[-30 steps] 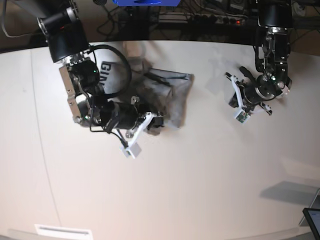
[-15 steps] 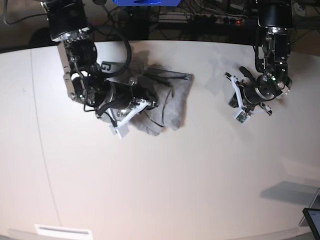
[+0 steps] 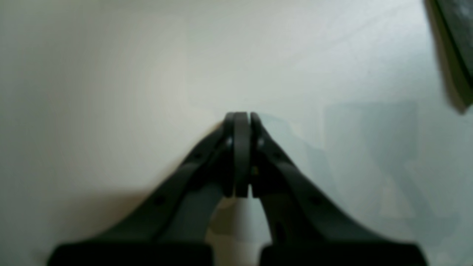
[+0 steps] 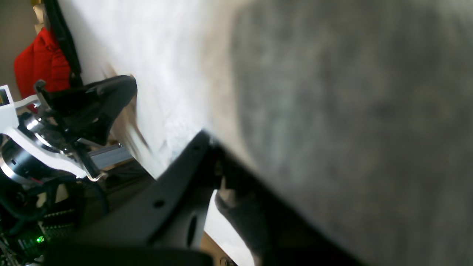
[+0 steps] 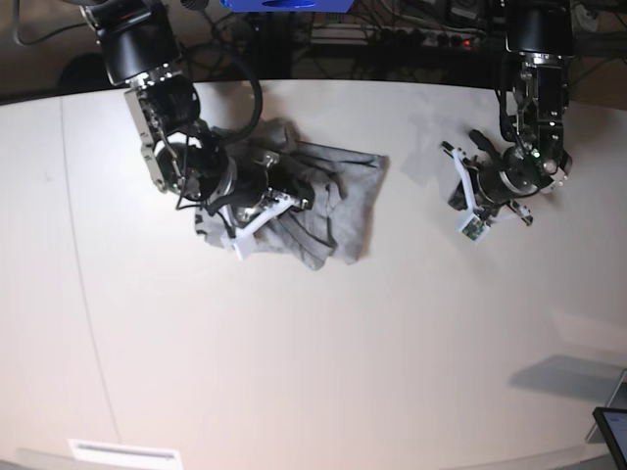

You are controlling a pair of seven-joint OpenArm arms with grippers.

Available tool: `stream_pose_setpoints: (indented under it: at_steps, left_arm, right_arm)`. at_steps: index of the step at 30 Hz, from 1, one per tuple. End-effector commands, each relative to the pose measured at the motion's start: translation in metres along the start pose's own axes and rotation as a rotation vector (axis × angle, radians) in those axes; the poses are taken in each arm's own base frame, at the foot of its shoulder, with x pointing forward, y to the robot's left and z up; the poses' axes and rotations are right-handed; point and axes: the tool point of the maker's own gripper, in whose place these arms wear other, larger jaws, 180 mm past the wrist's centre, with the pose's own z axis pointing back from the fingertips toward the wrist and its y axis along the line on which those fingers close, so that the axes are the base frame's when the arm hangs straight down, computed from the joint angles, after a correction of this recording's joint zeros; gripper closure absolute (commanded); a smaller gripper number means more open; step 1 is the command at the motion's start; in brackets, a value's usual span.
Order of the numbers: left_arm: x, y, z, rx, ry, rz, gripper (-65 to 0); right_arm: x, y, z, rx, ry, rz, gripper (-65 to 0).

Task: Fold the T-shirt properly
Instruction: 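Tuck and flatten the bundle's loose end with the right gripper, then move both grippers to opposite sides of the folded shirt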

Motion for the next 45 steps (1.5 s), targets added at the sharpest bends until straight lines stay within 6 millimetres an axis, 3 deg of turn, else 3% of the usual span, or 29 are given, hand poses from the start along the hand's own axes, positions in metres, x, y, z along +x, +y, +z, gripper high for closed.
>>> stream_pose_setpoints:
  at_steps: [1,6,14,17,23,28,34,38,41,45]
  left_arm:
    - [0.003,0.007,0.004,0.016,-0.001,-0.018,0.0]
    - [0.007,0.005,0.007,0.018,-0.014,-0.028,0.0]
    - [0.031,-0.019,0.034,0.027,-0.092,-0.129,0.0]
    - [0.027,-0.035,0.042,0.009,-0.093,-0.151,0.0]
    - [0.001,-0.080,0.054,-0.074,-0.052,-0.170,0.0]
    - [-0.016,-0.103,0.053,-0.124,-0.024,-0.126,0.0]
    - [-0.005,-0.130,0.043,-0.186,-0.053,-0.115,0.0]
    - [0.001,-0.152,0.032,-0.256,-0.061,-0.132,0.0]
    - [0.008,-0.160,0.029,-0.281,-0.075,-0.156,0.0]
    - [0.013,-0.154,0.028,-0.267,-0.083,-0.164,0.0]
  right_arm:
    - [-0.010,-0.017,0.001,-0.083,0.019,0.002,0.0]
    - [0.014,0.030,0.024,0.002,-0.027,0.082,0.0]
    - [0.048,0.093,0.068,0.079,-0.095,0.149,0.0]
    - [0.064,0.103,0.078,0.084,-0.138,0.189,0.0]
    - [0.110,0.048,0.110,-0.080,-0.263,0.195,0.0]
    - [0.136,-0.002,0.125,-0.308,-0.333,0.257,0.0]
    - [0.151,-0.032,0.121,-0.456,-0.333,0.371,0.0]
    - [0.155,-0.063,0.112,-0.584,-0.322,0.437,0.0]
    - [0.150,-0.077,0.104,-0.637,-0.294,0.468,0.0]
    - [0.143,-0.092,0.098,-0.669,-0.260,0.462,0.0]
